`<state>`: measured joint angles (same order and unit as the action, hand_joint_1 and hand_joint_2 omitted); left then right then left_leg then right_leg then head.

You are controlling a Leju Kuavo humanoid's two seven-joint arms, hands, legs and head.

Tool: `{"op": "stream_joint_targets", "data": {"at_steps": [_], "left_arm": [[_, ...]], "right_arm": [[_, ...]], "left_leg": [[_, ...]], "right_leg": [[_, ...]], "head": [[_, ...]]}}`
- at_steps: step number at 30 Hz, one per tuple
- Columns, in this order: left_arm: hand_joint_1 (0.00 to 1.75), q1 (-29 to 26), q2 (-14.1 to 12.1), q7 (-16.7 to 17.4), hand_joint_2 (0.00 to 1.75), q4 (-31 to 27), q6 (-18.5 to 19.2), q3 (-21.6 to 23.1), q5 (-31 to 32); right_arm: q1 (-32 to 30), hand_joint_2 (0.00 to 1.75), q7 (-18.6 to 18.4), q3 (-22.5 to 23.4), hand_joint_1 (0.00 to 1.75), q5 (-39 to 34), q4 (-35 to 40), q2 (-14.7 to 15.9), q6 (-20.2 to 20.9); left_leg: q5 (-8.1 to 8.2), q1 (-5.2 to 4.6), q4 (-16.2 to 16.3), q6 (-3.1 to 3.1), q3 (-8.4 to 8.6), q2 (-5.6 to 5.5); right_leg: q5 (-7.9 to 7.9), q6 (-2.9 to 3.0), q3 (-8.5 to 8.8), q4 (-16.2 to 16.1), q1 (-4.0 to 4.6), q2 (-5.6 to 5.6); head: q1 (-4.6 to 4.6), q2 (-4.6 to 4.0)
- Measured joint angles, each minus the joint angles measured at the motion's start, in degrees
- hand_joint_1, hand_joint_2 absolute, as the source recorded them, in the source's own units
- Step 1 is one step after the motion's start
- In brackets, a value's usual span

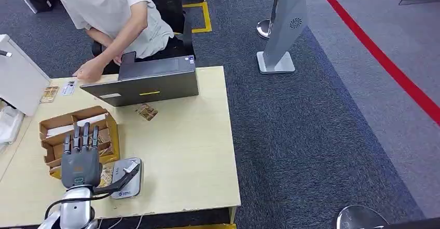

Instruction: Pass the card to the sensor for recognition and then transmit it.

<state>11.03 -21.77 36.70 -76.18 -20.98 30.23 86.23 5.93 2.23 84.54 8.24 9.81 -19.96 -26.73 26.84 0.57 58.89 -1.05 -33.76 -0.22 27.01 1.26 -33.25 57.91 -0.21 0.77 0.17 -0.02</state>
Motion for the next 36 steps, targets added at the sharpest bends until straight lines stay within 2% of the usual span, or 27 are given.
{"op": "stream_joint_targets", "data": {"at_steps": [6, 13, 17, 24, 28, 36], "left_arm": [[0.00, -0.2, -0.5, -0.2, 1.75, 4.6, -4.6, -3.3, 0.0], [0.00, -0.2, -1.2, -0.2, 1.75, 8.1, -6.5, -5.4, 0.0], [0.00, -0.2, -1.7, -0.1, 1.75, 10.0, -10.1, -6.2, 0.0], [0.00, 0.4, -1.9, 1.4, 1.75, 13.5, -14.1, -6.0, 0.0], [0.00, 0.8, -2.0, 1.9, 1.75, 14.5, -14.9, -5.7, 0.0], [0.00, 2.5, -3.3, 3.0, 1.75, 15.1, -17.6, -2.3, 0.0]], "right_arm": [[0.0, 0.00, -0.4, 0.0, 0.00, 0.1, 0.0, 0.0, -0.2], [0.0, 0.00, -0.6, 0.0, 0.00, 0.1, 0.0, 0.0, -0.3], [0.0, 0.00, -0.7, 0.0, 0.00, 0.3, 0.0, 0.0, -0.5], [0.0, 0.00, -0.9, 0.0, 0.00, 0.4, 0.0, 0.0, -0.8], [0.0, 0.00, -0.9, -0.1, 0.00, 0.4, 0.0, 0.0, -0.9], [0.0, 0.00, -0.9, -0.1, 0.00, 0.7, 0.0, 0.0, -1.0]], "left_leg": [[0.00, 0.01, 0.0, 0.00, 0.01, 0.00], [0.00, 0.00, 0.0, 0.00, 0.00, 0.00], [0.00, 0.00, 0.0, 0.00, -0.01, 0.00], [0.00, 0.00, 0.0, 0.00, 0.00, 0.00], [0.00, 0.00, 0.0, 0.00, 0.01, 0.00], [0.00, 0.00, 0.0, 0.00, 0.01, 0.00]], "right_leg": [[0.00, 0.00, 0.00, 0.0, 0.01, 0.00], [0.00, 0.00, 0.00, 0.0, 0.00, 0.00], [0.01, 0.00, 0.00, 0.0, 0.00, -0.01], [0.01, 0.00, -0.02, 0.0, 0.00, 0.00], [0.00, 0.00, -0.02, 0.0, 0.00, 0.00], [0.00, 0.00, -0.02, 0.0, 0.00, 0.00]], "head": [[0.00, 0.00], [0.00, 0.02], [0.02, 0.00], [0.02, 0.00], [0.00, 0.00], [0.02, 0.00]]}}
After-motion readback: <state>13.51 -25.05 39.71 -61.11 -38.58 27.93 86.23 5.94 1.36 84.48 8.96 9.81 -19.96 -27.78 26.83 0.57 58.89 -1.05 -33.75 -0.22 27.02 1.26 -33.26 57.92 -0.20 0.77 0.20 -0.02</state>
